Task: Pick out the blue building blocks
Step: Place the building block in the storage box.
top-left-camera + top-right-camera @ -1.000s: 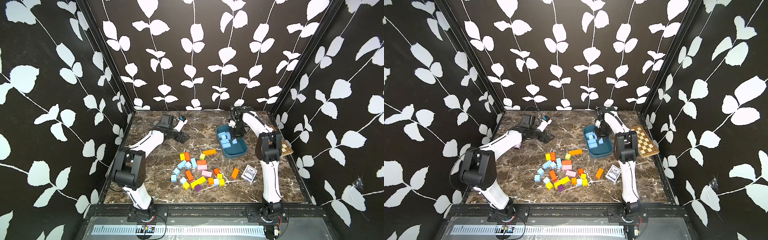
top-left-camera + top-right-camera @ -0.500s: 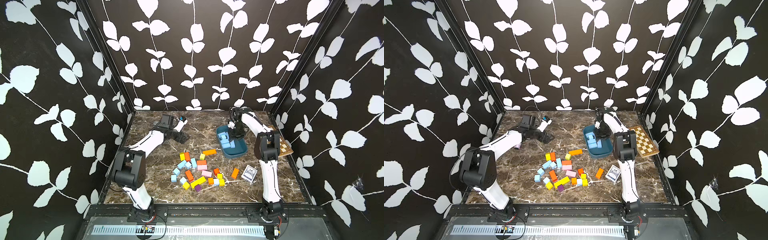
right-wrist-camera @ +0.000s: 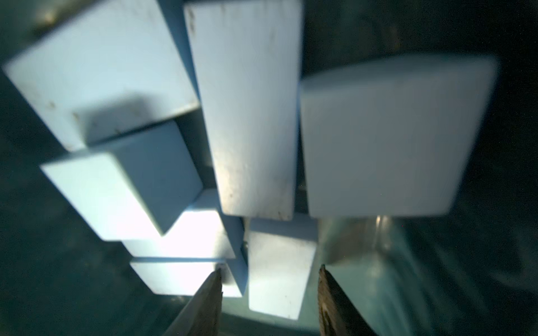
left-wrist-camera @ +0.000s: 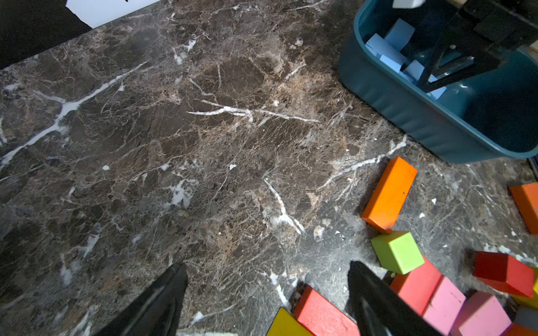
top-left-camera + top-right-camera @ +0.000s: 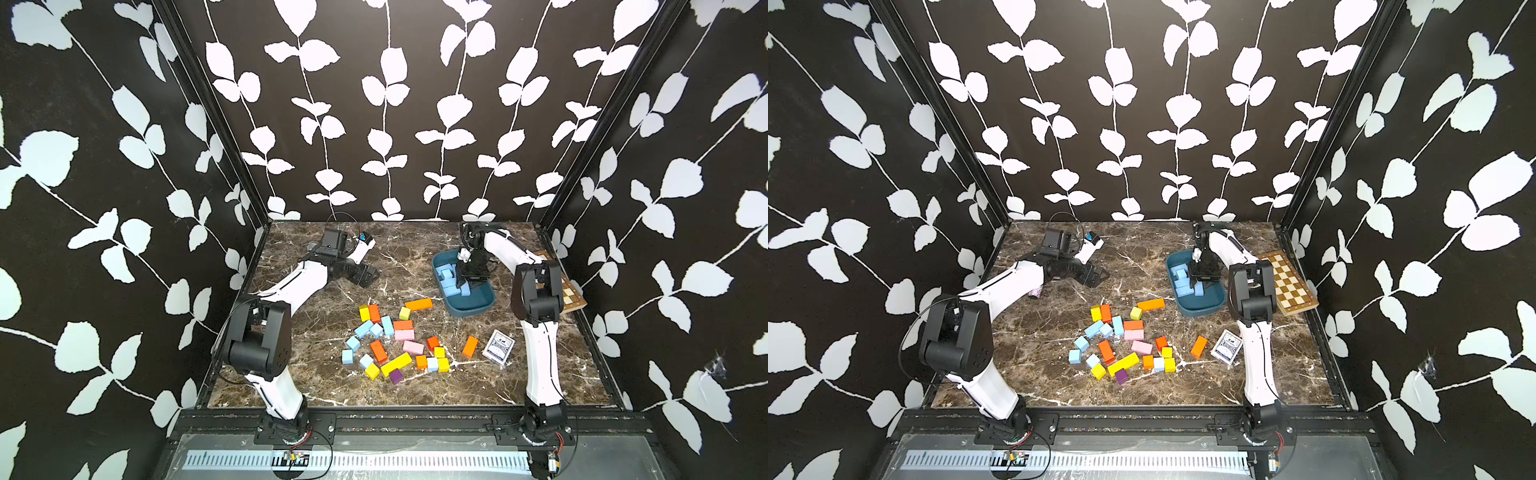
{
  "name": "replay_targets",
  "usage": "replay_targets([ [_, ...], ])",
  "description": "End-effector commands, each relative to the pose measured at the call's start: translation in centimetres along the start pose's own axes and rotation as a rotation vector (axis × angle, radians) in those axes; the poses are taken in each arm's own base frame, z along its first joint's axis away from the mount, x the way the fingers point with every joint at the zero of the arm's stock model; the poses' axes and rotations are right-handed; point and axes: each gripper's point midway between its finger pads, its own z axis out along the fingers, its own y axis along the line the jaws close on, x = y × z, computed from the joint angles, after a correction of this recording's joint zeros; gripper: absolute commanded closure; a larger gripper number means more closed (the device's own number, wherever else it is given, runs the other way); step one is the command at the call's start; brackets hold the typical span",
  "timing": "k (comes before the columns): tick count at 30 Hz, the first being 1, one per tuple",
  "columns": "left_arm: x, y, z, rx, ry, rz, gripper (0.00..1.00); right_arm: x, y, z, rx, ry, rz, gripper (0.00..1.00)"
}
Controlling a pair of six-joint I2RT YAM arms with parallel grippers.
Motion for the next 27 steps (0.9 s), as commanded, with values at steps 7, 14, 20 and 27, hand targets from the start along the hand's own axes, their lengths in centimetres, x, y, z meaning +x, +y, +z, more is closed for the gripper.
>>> replay_targets([
  [7,0.4,-0.5,-0.2,0.011,0.012,0.007,0.12,-0.9,1.5,-1.4,-0.085,-0.065,0.001,0.50],
  [14,0.7,-0.6,-0.2,0.014,0.016,0.005,0.12,-0.3,1.1,-1.9,-0.056,-0.066,0.007,0.50],
  [20,1.0,-0.7,-0.1,0.016,0.022,0.005,0.12,0.8,0.5,-4.6,0.015,-0.116,0.022,0.49],
  [27,3.2,-1.0,-0.5,0.020,0.091,0.121,0.13,3.4,3.5,-8.6,0.091,-0.212,-0.019,0.51],
])
